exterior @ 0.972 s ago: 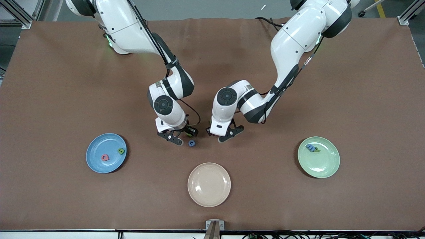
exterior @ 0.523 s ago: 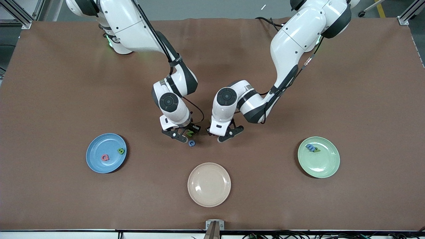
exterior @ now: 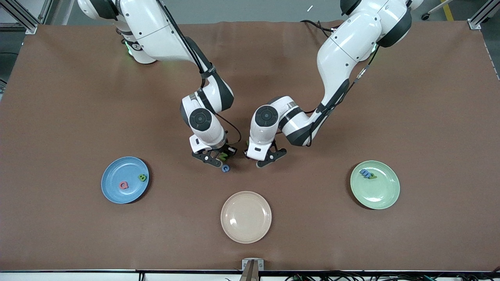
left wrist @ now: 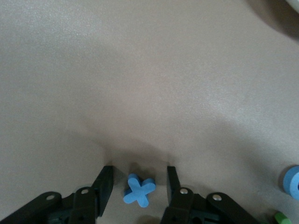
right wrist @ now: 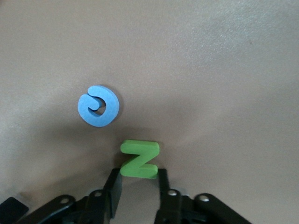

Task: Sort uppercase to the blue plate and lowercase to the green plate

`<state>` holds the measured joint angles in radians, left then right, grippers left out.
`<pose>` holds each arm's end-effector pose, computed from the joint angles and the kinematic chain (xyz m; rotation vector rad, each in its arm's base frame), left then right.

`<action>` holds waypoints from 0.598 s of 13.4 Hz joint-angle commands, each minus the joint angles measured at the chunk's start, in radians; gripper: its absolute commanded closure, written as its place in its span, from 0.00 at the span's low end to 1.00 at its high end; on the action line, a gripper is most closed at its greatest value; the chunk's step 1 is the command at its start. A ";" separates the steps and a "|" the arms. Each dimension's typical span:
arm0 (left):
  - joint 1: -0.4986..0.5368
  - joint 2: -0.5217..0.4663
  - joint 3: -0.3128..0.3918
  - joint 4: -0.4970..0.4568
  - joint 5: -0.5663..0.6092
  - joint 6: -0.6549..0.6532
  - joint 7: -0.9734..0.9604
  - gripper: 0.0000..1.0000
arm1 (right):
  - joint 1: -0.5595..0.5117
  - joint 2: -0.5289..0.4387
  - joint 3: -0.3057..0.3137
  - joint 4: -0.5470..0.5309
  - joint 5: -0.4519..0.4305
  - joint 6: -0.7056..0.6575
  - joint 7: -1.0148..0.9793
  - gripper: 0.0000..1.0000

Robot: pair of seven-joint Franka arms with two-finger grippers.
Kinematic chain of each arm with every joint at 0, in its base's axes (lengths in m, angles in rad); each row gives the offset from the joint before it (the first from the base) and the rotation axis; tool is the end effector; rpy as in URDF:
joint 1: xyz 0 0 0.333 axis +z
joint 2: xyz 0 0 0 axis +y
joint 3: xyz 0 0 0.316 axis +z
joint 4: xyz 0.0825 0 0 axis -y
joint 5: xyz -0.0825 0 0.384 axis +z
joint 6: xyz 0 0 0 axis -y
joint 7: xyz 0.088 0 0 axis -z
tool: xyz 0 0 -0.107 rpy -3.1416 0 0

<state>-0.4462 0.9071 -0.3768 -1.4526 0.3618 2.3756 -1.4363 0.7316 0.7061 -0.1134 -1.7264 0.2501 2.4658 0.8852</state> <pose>0.5338 -0.4931 0.1749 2.9509 0.7652 0.0185 0.5443 0.3951 0.1807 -2.9784 0.6517 0.0439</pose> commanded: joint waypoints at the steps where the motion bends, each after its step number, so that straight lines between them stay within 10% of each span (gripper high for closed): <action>1: 0.003 0.001 0.001 0.012 -0.006 -0.010 0.028 0.82 | 0.011 -0.002 -0.011 -0.015 -0.002 0.016 0.008 0.78; 8: 0.055 -0.083 -0.002 0.015 0.003 -0.119 0.105 0.99 | -0.015 -0.011 -0.017 -0.009 -0.003 -0.002 -0.021 0.78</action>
<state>-0.4162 0.8830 -0.3763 -1.4287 0.3630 2.3089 -1.3616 0.7309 0.7066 -0.1251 -1.7261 0.2501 2.4660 0.8831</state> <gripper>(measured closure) 0.982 0.841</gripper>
